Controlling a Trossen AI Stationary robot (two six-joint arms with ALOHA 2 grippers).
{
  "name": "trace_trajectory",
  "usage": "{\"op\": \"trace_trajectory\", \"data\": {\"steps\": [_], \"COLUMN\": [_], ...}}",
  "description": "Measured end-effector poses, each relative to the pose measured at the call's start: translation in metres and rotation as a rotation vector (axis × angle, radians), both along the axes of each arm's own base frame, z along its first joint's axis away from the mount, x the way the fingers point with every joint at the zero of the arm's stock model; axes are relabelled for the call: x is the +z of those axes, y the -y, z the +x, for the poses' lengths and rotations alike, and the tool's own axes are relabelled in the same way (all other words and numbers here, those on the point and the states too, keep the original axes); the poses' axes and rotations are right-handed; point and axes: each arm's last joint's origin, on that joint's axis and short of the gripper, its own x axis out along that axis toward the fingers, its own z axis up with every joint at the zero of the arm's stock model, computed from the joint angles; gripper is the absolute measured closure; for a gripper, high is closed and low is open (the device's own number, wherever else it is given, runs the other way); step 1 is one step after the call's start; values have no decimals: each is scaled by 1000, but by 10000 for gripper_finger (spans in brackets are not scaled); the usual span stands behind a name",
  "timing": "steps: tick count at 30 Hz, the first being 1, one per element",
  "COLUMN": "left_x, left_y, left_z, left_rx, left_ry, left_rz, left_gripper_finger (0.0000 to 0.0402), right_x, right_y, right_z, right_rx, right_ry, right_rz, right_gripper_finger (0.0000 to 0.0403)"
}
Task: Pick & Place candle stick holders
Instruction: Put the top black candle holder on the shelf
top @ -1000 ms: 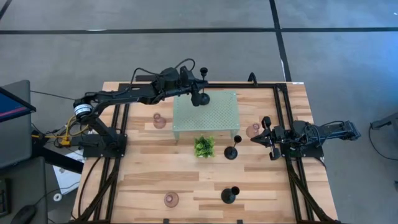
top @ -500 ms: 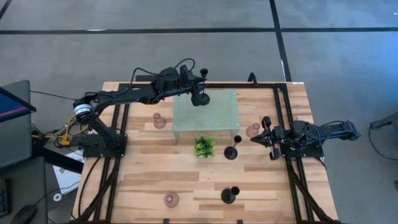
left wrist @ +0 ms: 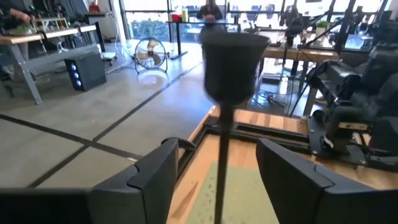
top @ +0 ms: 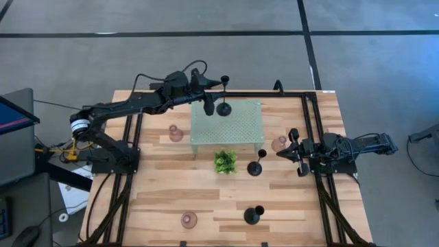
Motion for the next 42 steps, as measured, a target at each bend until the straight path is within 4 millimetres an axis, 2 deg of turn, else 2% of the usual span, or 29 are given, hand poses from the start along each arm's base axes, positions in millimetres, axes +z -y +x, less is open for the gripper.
{"op": "trace_trajectory", "data": {"steps": [8,11,15,18,23,29,32,39,42], "left_x": [4,-1,-18,-31,-50,-70,-77,-86,-86], "left_y": [20,29,43,55,75,92,99,109,111], "left_z": [-43,-59,-76,-86,-97,-101,-100,-98,-98], "left_rx": [0,-17,-101,-207,-351,-446,-486,-538,-550], "left_ry": [41,55,43,35,24,-3,-19,-44,-41], "left_rz": [16,16,13,23,23,9,4,-5,-4], "left_gripper_finger": [183,183,200,230,304,385,396,389,393], "right_x": [0,0,0,0,0,0,-2,-10,-11], "right_y": [0,0,0,0,0,1,1,1,0], "right_z": [0,0,0,0,0,0,2,9,13], "right_rx": [0,1,2,3,3,-23,-27,-71,-73], "right_ry": [0,0,0,-1,-1,-4,-30,-132,-142], "right_rz": [0,0,0,0,-24,36,68,56,64], "right_gripper_finger": [403,403,403,403,403,397,366,248,213]}}
